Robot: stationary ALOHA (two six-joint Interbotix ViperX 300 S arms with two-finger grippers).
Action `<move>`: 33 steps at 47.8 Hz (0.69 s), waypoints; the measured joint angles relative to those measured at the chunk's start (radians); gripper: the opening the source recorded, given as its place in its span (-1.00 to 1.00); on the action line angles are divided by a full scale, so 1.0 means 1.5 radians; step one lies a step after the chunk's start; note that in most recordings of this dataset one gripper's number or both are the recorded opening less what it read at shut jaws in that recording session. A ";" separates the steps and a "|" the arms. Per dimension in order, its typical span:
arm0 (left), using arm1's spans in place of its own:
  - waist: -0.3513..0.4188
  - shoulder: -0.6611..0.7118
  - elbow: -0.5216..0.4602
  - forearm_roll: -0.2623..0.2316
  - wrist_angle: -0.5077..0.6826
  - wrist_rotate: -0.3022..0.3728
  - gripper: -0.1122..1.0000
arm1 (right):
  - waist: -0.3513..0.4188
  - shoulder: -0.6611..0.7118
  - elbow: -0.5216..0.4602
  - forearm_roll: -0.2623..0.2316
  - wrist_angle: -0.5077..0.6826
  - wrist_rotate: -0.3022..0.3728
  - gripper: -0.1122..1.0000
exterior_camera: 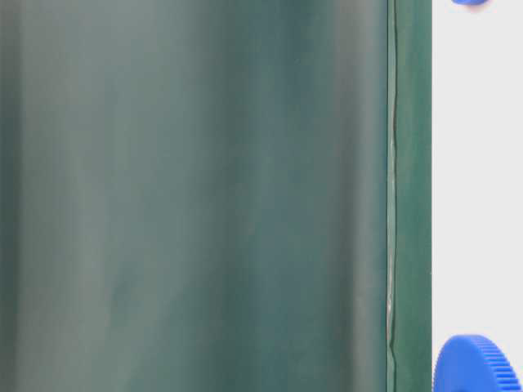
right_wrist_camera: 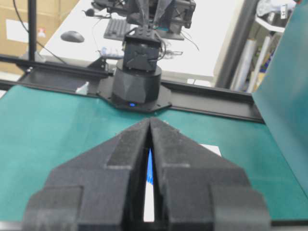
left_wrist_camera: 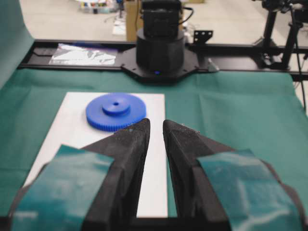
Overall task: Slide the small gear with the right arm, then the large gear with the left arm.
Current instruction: 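Lower the right gripper onto the hub of the small blue gear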
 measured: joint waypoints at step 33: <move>0.127 0.033 0.024 -0.008 0.166 0.012 -0.80 | -0.234 0.102 0.053 0.048 0.274 0.069 0.15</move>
